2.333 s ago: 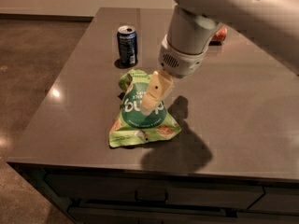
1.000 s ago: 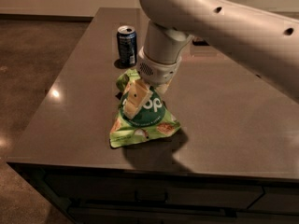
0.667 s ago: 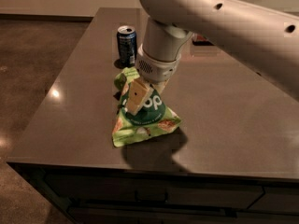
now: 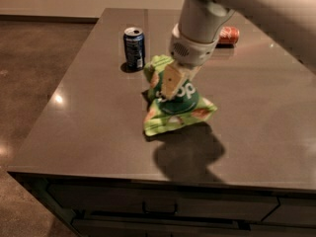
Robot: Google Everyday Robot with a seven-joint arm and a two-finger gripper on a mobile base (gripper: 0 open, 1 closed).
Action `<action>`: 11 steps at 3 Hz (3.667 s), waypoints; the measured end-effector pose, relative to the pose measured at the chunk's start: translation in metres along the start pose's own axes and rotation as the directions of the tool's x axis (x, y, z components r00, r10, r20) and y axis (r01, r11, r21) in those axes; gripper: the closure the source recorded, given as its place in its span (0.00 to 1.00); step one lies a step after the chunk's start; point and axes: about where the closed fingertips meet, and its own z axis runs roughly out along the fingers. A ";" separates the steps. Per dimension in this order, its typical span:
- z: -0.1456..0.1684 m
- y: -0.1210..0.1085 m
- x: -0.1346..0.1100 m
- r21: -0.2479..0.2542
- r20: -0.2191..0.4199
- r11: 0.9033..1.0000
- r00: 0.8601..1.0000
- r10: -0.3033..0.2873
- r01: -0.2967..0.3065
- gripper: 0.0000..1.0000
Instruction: Move green rice chip bag near coke can
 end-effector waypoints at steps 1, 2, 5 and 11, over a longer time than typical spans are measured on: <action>-0.027 -0.040 0.007 0.041 0.016 0.999 1.000 0.003 -0.004 1.00; -0.042 -0.080 0.013 0.061 0.016 0.998 1.000 0.002 -0.003 1.00; -0.034 -0.226 0.042 0.142 0.064 0.988 0.997 0.050 -0.058 1.00; -0.019 -0.262 0.055 0.187 0.039 0.975 0.993 0.114 -0.120 0.00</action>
Offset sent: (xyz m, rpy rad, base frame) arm 0.0847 -0.1325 0.0675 -0.0422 -0.0743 -0.0274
